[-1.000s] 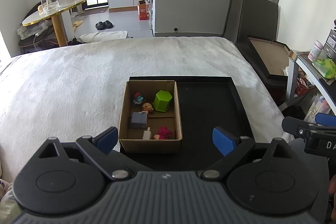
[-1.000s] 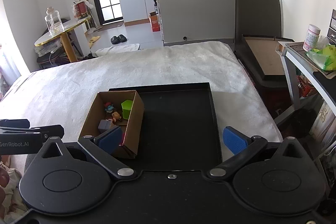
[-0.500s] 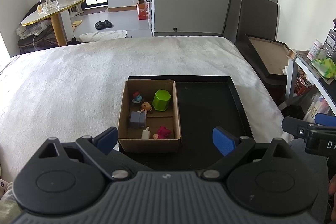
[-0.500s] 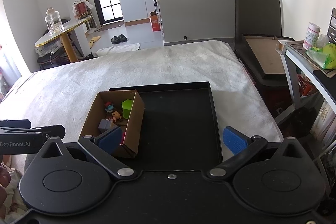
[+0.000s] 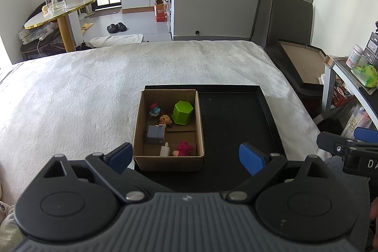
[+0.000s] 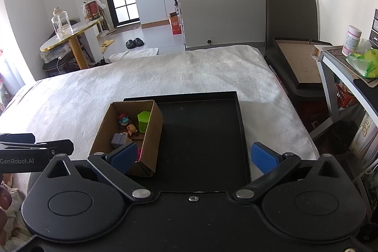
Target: Organize rigid objects
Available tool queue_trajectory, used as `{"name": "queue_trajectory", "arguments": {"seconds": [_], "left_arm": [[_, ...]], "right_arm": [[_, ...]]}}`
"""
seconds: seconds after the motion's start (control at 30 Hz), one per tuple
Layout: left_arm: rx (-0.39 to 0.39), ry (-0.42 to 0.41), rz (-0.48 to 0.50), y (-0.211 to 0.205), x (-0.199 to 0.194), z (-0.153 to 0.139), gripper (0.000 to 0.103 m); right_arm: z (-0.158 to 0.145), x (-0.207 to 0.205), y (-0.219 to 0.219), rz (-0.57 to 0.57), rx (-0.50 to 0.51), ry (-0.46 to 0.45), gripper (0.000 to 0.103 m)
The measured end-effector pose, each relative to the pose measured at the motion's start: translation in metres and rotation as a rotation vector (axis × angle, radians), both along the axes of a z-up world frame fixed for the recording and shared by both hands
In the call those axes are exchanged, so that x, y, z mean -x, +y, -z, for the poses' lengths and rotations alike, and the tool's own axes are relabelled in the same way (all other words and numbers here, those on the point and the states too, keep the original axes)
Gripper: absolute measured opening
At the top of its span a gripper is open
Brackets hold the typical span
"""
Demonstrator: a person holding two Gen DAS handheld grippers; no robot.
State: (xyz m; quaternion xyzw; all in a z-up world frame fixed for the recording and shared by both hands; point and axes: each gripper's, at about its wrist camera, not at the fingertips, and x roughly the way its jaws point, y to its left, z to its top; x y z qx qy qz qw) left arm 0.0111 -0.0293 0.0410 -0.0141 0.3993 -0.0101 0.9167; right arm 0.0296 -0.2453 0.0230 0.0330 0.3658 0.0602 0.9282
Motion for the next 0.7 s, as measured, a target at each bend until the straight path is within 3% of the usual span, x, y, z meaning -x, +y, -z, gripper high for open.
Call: {"name": "queue_trajectory", "arguments": {"seconds": [0.7], "left_arm": [[-0.002,0.015,0.017,-0.0043,-0.0029,0.0064,0.096]], "right_arm": [[0.0073,-0.0013,0.0003,0.010,0.006,0.019,0.103]]}}
